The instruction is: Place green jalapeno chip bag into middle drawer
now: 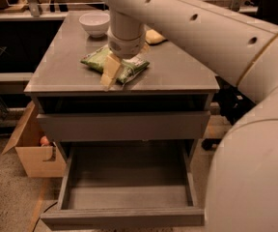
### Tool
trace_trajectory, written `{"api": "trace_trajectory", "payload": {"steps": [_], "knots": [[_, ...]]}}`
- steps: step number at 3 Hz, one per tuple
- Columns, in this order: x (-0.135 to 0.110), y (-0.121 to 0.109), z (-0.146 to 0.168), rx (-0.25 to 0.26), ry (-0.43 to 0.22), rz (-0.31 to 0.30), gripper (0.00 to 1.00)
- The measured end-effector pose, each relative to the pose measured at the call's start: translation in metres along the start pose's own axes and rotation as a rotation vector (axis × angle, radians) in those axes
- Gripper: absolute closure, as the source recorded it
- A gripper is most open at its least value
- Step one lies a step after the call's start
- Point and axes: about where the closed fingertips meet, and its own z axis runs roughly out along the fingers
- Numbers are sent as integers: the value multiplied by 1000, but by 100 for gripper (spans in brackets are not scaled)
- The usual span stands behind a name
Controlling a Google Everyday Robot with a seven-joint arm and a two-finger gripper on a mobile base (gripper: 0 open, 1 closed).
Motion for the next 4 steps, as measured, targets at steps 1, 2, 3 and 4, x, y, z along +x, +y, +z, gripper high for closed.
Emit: {"api": "trace_trajectory", "payload": {"steps": [1,2,3,4], "knots": [[-18,-1,15,30,16,52,0],[-36,-9,27,32,18,103,1],[-42,-16,36,32,22,135,23],[-44,-20,42,29,27,151,46]]}}
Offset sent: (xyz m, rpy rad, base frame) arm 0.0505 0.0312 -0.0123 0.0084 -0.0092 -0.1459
